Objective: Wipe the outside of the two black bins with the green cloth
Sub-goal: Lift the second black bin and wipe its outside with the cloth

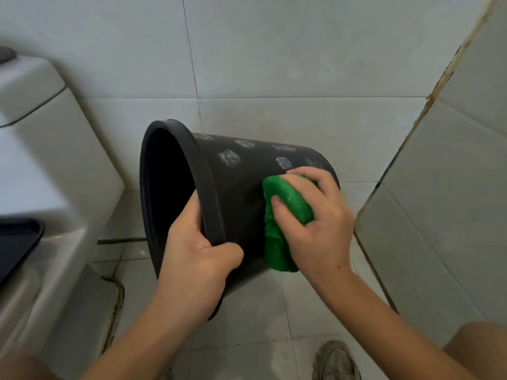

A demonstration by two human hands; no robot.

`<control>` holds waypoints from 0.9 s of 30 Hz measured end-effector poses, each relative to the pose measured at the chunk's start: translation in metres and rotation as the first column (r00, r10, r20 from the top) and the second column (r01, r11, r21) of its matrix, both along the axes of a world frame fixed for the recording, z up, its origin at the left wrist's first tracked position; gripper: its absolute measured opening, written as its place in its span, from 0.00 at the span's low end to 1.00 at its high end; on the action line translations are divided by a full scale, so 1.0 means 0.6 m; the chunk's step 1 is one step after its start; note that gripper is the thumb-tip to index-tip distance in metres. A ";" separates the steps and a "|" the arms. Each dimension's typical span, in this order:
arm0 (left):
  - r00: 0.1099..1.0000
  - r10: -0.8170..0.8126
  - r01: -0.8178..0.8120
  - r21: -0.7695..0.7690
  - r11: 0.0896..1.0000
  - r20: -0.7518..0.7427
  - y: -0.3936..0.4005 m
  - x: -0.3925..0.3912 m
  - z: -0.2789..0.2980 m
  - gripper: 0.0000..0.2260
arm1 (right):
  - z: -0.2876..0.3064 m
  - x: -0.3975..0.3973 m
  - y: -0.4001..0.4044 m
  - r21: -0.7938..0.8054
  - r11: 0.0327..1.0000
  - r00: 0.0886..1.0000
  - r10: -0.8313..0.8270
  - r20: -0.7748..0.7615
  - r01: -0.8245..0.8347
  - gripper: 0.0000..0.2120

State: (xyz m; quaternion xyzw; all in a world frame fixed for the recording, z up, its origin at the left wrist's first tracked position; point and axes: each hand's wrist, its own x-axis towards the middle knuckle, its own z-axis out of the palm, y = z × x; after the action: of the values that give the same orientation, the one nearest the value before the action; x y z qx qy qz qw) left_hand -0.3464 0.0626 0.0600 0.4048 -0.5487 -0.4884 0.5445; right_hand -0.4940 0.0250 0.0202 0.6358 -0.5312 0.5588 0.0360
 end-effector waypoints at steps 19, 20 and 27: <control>0.996 0.074 -0.069 0.091 0.993 -0.054 0.004 0.028 -0.004 0.28 | -0.024 -0.029 0.002 -0.106 0.992 0.984 0.051 -0.172 -0.070 0.13; 0.995 0.091 -0.086 0.100 0.991 -0.050 0.006 0.032 -0.002 0.28 | -0.026 -0.044 -0.007 -0.049 0.999 0.995 -0.003 -0.098 -0.001 0.13; 0.992 0.122 -0.120 0.114 0.986 -0.013 0.016 0.046 0.010 0.25 | -0.033 -0.104 -0.036 0.215 0.955 0.959 -0.238 0.151 0.203 0.16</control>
State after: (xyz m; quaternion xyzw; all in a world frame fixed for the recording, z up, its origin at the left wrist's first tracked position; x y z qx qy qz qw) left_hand -0.3191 0.0725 0.0659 0.4626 -0.4891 -0.4886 0.5550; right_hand -0.5565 0.0037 0.0006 0.5210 -0.6529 0.5497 -0.0117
